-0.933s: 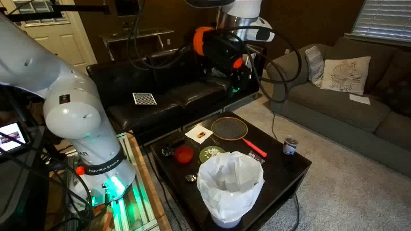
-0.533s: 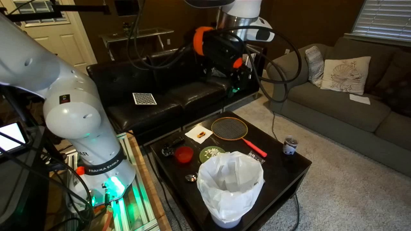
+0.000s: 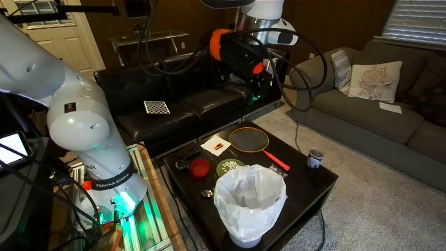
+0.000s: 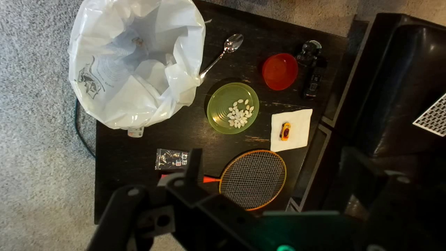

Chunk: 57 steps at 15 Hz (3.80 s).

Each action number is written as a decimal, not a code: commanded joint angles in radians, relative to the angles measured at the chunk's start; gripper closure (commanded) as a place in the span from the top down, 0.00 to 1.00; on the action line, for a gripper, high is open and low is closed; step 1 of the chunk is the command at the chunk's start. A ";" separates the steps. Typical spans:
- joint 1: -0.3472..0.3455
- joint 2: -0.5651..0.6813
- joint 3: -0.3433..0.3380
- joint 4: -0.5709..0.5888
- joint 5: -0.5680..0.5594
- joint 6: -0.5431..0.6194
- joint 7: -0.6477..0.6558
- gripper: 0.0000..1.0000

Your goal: Move the trash can to the left

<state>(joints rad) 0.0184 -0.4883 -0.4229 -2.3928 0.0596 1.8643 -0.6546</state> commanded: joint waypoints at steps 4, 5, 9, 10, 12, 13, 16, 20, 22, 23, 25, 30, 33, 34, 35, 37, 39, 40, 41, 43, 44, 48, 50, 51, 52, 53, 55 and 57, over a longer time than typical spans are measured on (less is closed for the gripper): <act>-0.045 0.010 0.038 0.002 0.020 -0.003 -0.018 1.00; -0.045 0.010 0.038 0.002 0.020 -0.003 -0.018 1.00; -0.045 0.010 0.038 0.002 0.020 -0.003 -0.018 1.00; -0.045 0.010 0.038 0.002 0.020 -0.003 -0.018 1.00; -0.045 0.010 0.038 0.002 0.020 -0.003 -0.018 1.00; -0.045 0.010 0.038 0.002 0.020 -0.003 -0.018 1.00; -0.045 0.010 0.038 0.002 0.020 -0.003 -0.018 1.00; -0.045 0.010 0.038 0.002 0.020 -0.003 -0.018 1.00; -0.045 0.010 0.038 0.002 0.020 -0.003 -0.018 1.00; -0.045 0.010 0.038 0.002 0.020 -0.003 -0.018 1.00; -0.045 0.010 0.038 0.002 0.020 -0.003 -0.018 1.00; -0.045 0.010 0.038 0.002 0.020 -0.003 -0.018 1.00; -0.045 0.010 0.038 0.002 0.020 -0.003 -0.018 1.00; -0.045 0.010 0.038 0.002 0.020 -0.003 -0.018 1.00; -0.045 0.010 0.038 0.002 0.020 -0.003 -0.018 1.00; -0.047 0.029 0.040 0.002 0.031 0.009 -0.002 1.00; -0.041 0.111 0.045 0.010 0.048 0.074 -0.006 1.00; -0.024 0.167 0.035 0.014 0.081 0.111 -0.037 1.00; -0.019 0.229 0.029 0.012 0.114 0.163 -0.051 1.00; -0.017 0.334 0.037 0.005 0.182 0.248 -0.100 1.00; -0.025 0.395 0.046 0.006 0.219 0.290 -0.123 1.00; -0.095 0.622 0.119 0.025 0.297 0.430 -0.138 1.00; -0.145 0.709 0.163 0.041 0.320 0.463 -0.146 1.00; -0.154 0.623 0.181 -0.005 0.261 0.457 -0.102 1.00; -0.172 0.657 0.198 0.000 0.260 0.467 -0.101 1.00; -0.182 0.667 0.209 0.002 0.259 0.470 -0.101 1.00; -0.185 0.656 0.214 0.002 0.261 0.469 -0.103 1.00; -0.201 0.661 0.237 -0.013 0.353 0.586 -0.077 1.00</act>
<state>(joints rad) -0.1364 0.1669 -0.2366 -2.3917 0.3402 2.3570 -0.7515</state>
